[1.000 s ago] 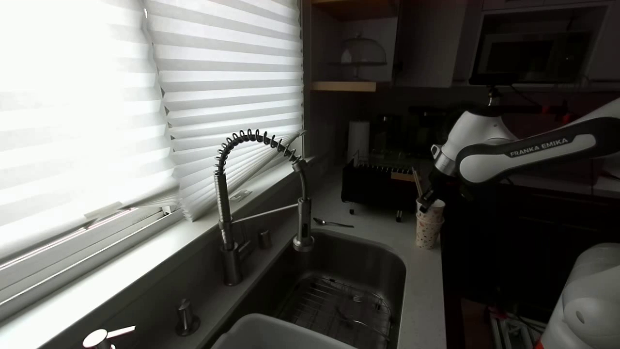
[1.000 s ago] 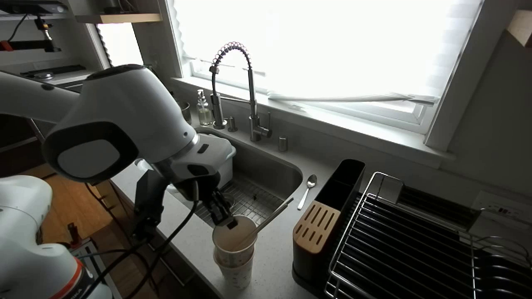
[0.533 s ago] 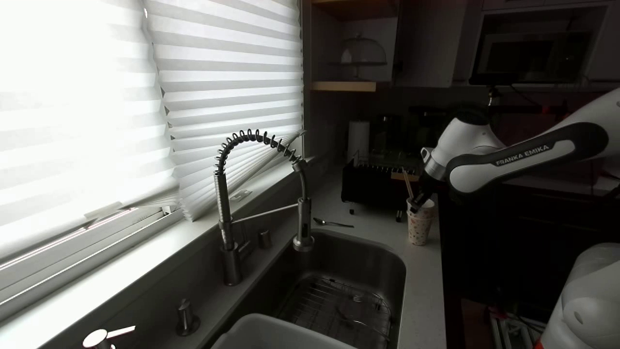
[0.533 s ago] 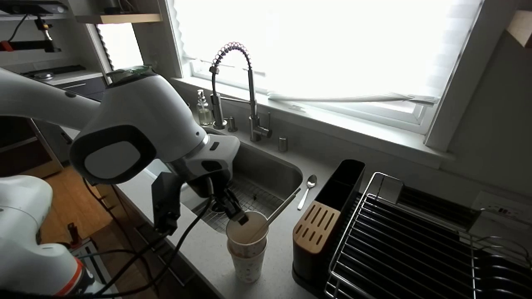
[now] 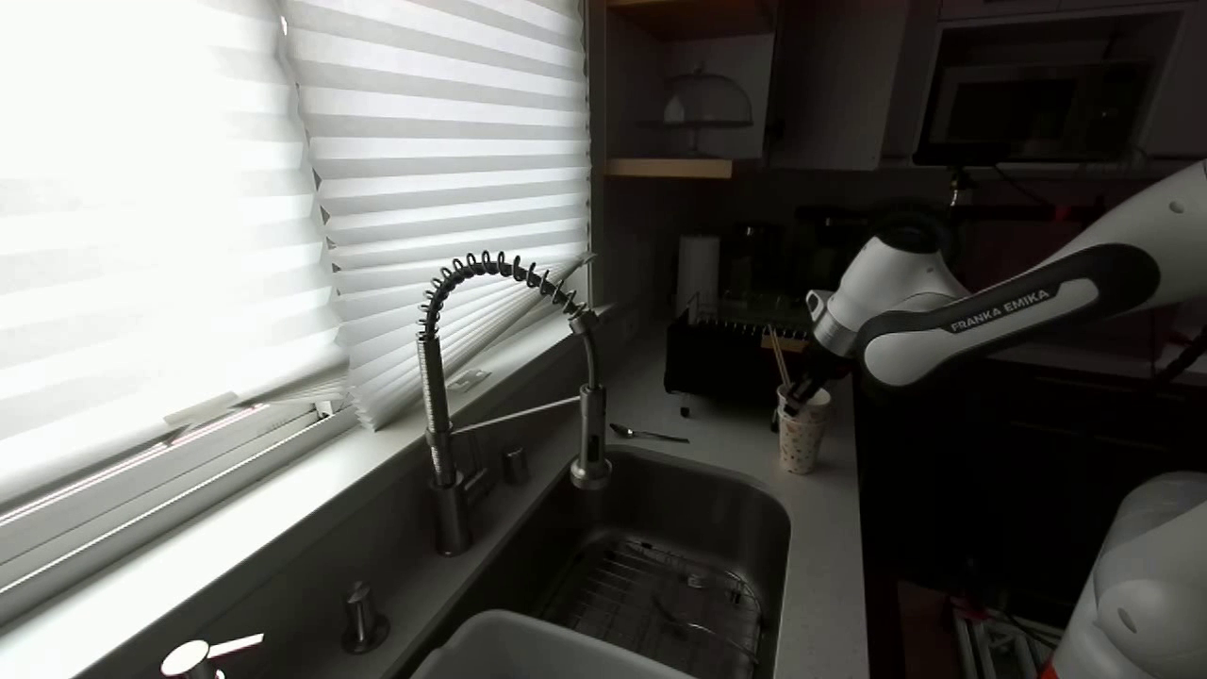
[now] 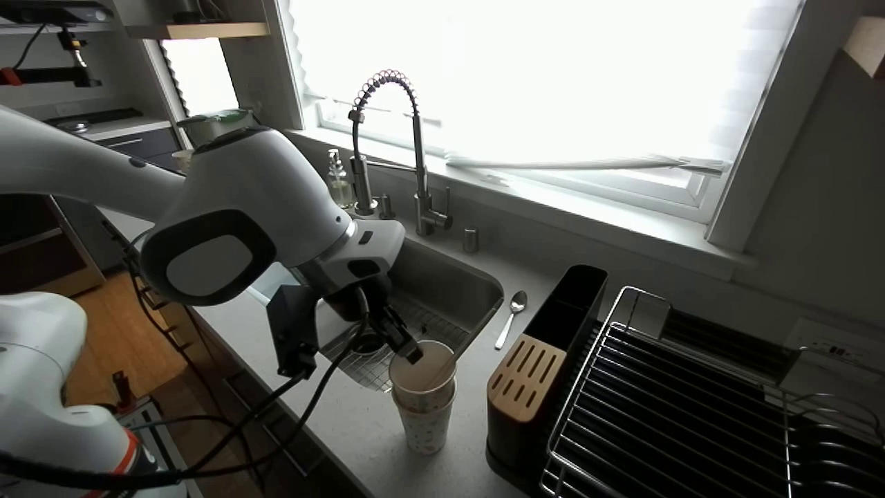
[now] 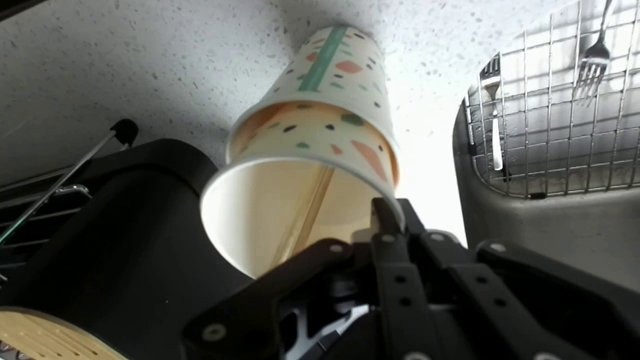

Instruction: Pick up the styrofoam cup with straws and stack it in the empty styrofoam cup, remove the straws styrofoam cup and place it in the dishes drying rack

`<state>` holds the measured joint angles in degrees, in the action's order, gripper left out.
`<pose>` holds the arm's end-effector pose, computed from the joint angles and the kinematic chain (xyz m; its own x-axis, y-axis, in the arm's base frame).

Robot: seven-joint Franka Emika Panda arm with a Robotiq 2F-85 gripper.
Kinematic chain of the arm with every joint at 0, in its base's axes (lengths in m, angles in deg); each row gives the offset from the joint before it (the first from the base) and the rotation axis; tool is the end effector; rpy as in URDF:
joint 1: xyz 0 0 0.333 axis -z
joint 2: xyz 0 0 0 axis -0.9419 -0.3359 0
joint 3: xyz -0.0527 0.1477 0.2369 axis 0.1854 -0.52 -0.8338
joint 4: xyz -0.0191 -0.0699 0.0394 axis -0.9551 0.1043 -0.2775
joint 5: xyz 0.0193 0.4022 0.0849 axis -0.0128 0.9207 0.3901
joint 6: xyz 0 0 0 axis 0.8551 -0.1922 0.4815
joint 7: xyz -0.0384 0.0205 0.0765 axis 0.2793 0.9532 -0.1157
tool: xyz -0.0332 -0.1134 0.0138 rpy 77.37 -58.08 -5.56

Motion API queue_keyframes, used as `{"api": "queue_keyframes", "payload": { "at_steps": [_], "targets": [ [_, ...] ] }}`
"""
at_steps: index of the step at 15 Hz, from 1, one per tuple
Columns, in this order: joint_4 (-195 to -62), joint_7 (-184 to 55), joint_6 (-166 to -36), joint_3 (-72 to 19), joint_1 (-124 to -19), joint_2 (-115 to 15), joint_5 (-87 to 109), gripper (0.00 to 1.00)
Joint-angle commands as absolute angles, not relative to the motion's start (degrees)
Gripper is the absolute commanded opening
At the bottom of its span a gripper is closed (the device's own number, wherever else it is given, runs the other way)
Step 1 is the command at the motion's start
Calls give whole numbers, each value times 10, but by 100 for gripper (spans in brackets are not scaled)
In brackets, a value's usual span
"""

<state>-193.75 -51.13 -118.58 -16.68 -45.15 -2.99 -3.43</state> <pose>0.3449 -0.2553 0.3683 0.8954 -0.2092 0.3931 -0.3006 -0.9352 0.1870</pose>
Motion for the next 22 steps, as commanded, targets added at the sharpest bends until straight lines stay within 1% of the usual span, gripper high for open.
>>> {"api": "queue_keyframes", "payload": {
  "at_steps": [1, 6, 7, 8, 9, 12, 17, 18, 22],
  "targets": [
    [-1937, -513, -1219, -165, -464, -45, -32, 1],
    [-1937, -523, -1217, -172, -458, -58, -37, 1],
    [-1937, -525, -1217, -172, -458, -59, -37, 29],
    [-1937, -527, -1217, -174, -456, -60, -39, 30],
    [-1937, -529, -1218, -174, -455, -59, -39, 35],
    [-1936, -531, -1218, -176, -453, -49, -41, 59],
    [-1948, -547, -1223, -189, -436, -18, -53, 95],
    [-1947, -556, -1221, -196, -427, -12, -56, 100],
    [-1942, -638, -1223, -244, -361, 11, -99, 100]
  ]
}}
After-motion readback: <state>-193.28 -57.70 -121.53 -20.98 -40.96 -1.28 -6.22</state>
